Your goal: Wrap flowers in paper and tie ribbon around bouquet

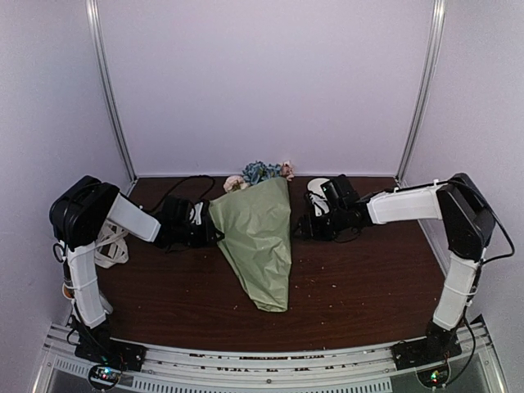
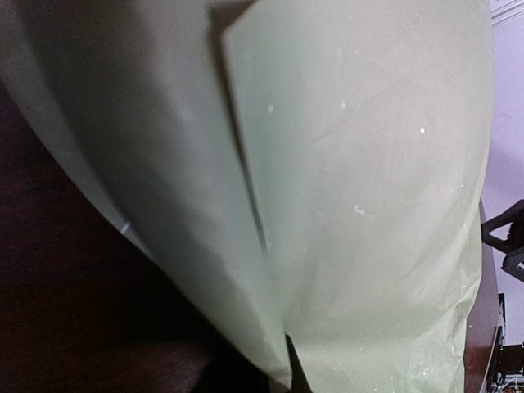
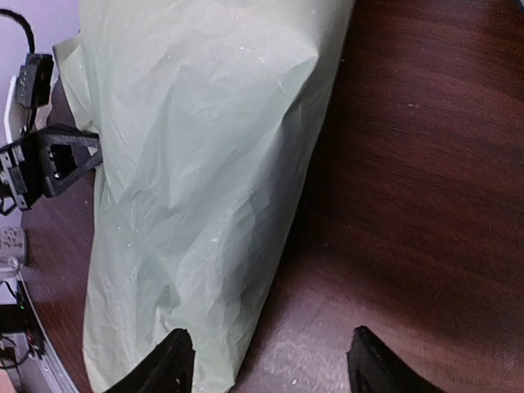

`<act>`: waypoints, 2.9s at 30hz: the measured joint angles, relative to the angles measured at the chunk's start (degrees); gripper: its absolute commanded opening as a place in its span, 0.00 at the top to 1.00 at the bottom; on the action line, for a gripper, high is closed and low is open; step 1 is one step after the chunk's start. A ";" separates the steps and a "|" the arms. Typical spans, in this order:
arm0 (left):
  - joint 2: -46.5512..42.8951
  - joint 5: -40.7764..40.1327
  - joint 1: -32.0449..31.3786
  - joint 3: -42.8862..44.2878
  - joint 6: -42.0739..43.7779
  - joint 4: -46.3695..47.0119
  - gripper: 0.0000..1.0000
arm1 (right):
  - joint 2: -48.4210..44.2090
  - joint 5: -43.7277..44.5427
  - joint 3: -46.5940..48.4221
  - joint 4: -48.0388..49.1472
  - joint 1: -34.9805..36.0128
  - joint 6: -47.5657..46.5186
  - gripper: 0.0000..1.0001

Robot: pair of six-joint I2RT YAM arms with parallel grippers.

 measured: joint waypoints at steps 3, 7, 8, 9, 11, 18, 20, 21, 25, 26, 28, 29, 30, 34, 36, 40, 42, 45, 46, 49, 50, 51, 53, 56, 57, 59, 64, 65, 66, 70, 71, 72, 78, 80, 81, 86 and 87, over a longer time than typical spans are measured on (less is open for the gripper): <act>0.00 0.00 0.00 0.02 0.02 0.00 1.00 | 4.83 -2.78 1.03 3.21 -0.26 4.44 0.18; 0.00 -0.02 0.00 0.02 0.22 -0.02 1.00 | 9.66 -6.75 2.84 7.50 -0.17 8.44 0.20; 0.00 -0.04 0.00 0.00 0.24 -0.04 1.00 | 10.38 -7.72 2.99 9.09 -0.17 9.53 0.21; 0.00 -0.02 0.00 0.00 0.31 -0.04 1.00 | 10.97 -8.48 3.02 10.75 -0.15 10.78 0.22; 0.00 -0.02 0.00 0.02 0.35 -0.04 1.00 | 11.96 -9.90 3.02 13.53 -0.15 12.76 0.24; 0.07 0.00 0.00 0.15 0.39 -0.37 1.00 | 15.85 -13.62 4.00 21.97 0.28 19.52 0.46; 0.07 0.00 0.00 0.20 0.39 -0.44 1.00 | 16.70 -14.01 4.46 23.06 0.57 21.03 0.63; 0.09 0.00 0.02 0.22 0.39 -0.50 1.00 | 16.96 -14.19 4.50 23.41 0.66 21.42 0.70; 0.09 0.02 0.22 0.26 0.39 -0.72 1.00 | 17.57 -14.60 4.50 24.52 0.72 23.02 0.89; 0.09 0.02 0.22 0.26 0.39 -0.83 1.00 | 17.59 -14.73 4.50 24.83 0.72 23.23 0.98; 0.09 0.02 0.26 0.42 0.42 -1.14 1.00 | 17.59 -15.04 4.50 25.46 0.81 24.04 1.00; 0.09 0.02 0.28 0.52 0.44 -1.42 1.00 | 17.59 -15.10 4.50 25.68 0.81 24.15 1.00; 0.09 0.04 0.33 0.68 0.55 -1.70 1.00 | 17.59 -15.13 4.50 25.79 0.85 24.11 1.00; 0.07 0.04 0.33 1.31 1.09 -2.99 0.78 | 17.59 -14.62 4.50 25.53 1.01 23.56 1.00; -0.02 0.07 0.33 1.97 2.08 -4.50 0.57 | 17.53 -14.05 4.52 25.11 1.11 22.69 1.00; -2.56 -0.85 0.39 3.65 3.74 -9.20 0.36 | 17.03 -12.81 4.90 23.28 1.53 20.96 1.00; -5.07 -2.36 0.55 4.26 4.87 -13.20 0.29 | 16.76 -12.02 5.11 22.47 1.86 20.20 1.00; -9.94 -5.03 0.66 5.57 7.56 -20.02 0.15 | 16.68 -11.13 5.53 21.31 2.16 19.26 1.00; -11.85 -6.21 0.66 6.40 8.72 -22.82 0.12 | 16.68 -10.82 5.73 20.81 2.25 18.95 1.00; -18.16 -11.54 0.83 9.11 11.19 -31.17 0.11 | 16.68 -9.79 6.69 18.88 2.60 17.64 1.00; -20.33 -13.44 1.20 9.81 11.39 -33.79 0.11 | 16.68 -9.31 7.15 17.99 2.75 17.16 1.00; -22.43 -15.80 1.90 10.12 11.52 -36.17 0.11 | 16.68 -8.94 7.61 17.14 2.93 16.59 1.00; -25.90 -20.31 4.96 9.68 11.04 -40.63 0.11 | 16.65 -8.13 8.46 15.56 3.30 15.65 1.00; -27.45 -26.69 11.72 7.17 9.31 -45.57 0.12 | 16.65 -7.52 8.83 14.71 3.56 14.62 1.00; -27.06 -29.03 13.75 6.25 8.59 -47.30 0.12 | 16.65 -7.39 9.01 14.38 3.61 14.40 1.00; -25.55 -33.14 16.57 5.05 6.93 -51.08 0.13 | 16.65 -7.30 9.25 13.79 3.65 13.77 1.00; -22.36 -40.57 16.79 3.10 4.15 -58.49 0.14 | 16.63 -7.19 9.77 12.74 3.89 12.61 1.00; -22.16 -41.51 16.74 2.91 3.98 -59.08 0.17 | 16.63 -7.21 9.84 12.57 3.96 12.33 1.00; -21.84 -42.53 16.83 2.89 3.87 -59.63 0.18 | 16.61 -7.26 9.88 12.44 4.00 12.04 1.00; -18.56 -44.19 18.47 4.33 4.04 -61.05 0.21 | 16.55 -7.28 10.12 11.63 4.17 11.13 1.00; -17.62 -44.19 19.02 4.83 4.33 -61.27 0.27 | 16.46 -7.28 10.16 11.43 4.20 10.91 1.00; -16.83 -43.95 19.56 5.22 4.92 -61.33 0.31 | 16.39 -7.28 10.16 11.26 4.24 10.71 1.00; -11.32 -36.30 22.67 10.23 10.03 -63.89 0.64 | 16.13 -7.34 10.16 10.40 4.31 10.08 1.00; -10.60 -34.32 22.86 11.41 11.19 -64.48 0.83 | 16.09 -7.37 10.16 10.38 4.31 10.05 1.00; -10.49 -33.33 22.88 11.54 12.07 -64.61 0.99 | 16.04 -7.39 10.16 10.36 4.31 10.05 1.00; -10.27 -30.16 22.80 11.52 14.36 -66.07 1.00 | 15.74 -7.43 10.12 10.14 4.31 9.84 1.00; -10.51 -29.11 22.73 11.34 14.71 -65.77 1.00 | 15.74 -7.43 10.12 10.12 4.31 9.70 1.00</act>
